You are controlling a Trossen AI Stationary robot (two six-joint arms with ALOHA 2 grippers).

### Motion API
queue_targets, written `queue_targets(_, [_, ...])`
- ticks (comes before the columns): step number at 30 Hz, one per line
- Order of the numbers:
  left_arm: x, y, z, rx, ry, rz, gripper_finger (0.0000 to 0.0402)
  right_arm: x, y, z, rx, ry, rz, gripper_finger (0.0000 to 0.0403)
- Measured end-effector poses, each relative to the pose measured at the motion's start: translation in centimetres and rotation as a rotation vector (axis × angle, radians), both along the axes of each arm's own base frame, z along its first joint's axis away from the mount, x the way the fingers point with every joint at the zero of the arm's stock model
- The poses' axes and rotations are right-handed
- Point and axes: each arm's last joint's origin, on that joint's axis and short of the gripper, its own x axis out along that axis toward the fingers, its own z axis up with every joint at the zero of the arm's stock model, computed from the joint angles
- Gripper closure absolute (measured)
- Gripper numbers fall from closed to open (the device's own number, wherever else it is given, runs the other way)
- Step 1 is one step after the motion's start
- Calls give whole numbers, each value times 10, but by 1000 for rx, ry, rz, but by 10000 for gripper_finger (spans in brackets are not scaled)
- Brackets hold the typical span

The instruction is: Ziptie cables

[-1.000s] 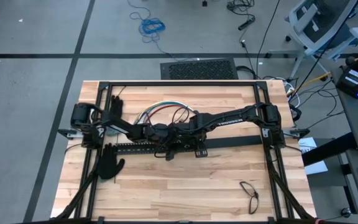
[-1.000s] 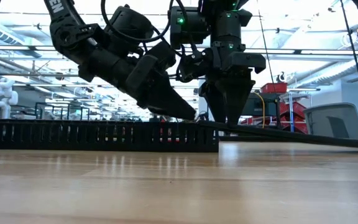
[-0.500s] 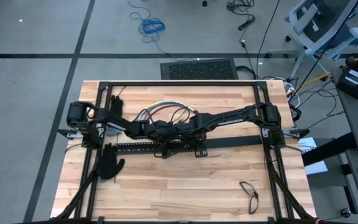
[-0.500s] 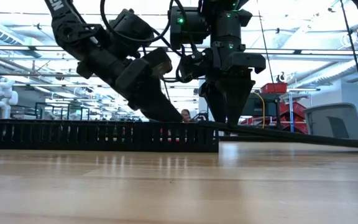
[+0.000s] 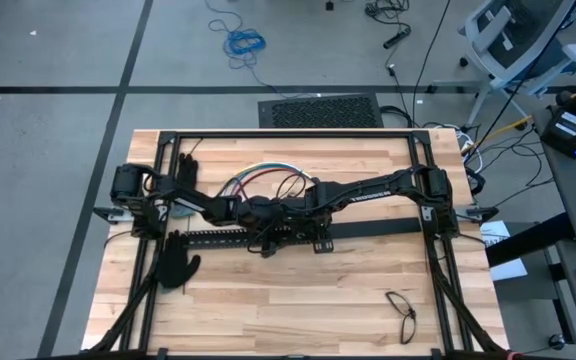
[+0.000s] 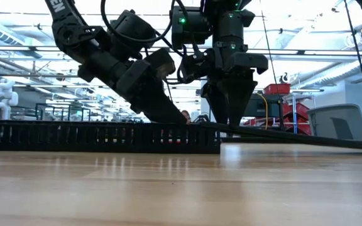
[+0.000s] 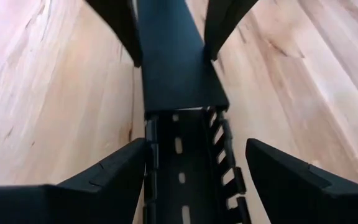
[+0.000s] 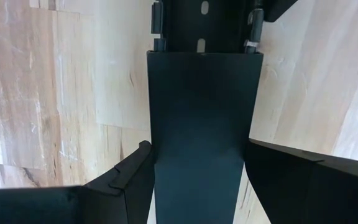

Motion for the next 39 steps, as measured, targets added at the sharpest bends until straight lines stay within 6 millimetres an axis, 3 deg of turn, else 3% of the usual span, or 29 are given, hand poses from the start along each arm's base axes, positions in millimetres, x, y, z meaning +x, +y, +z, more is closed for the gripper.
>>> queue_targets(8, [2,-2,-10,10,12,-5,131,0,0,0,5,-1,3,190])
queue_targets(33, [4,-3,-11,78,-7,98,132,1,0,0,-5,-6,-2,190])
queue_targets(39, [4,-4,-11,77,-8,96,152,1,0,0,-5,-6,-2,190])
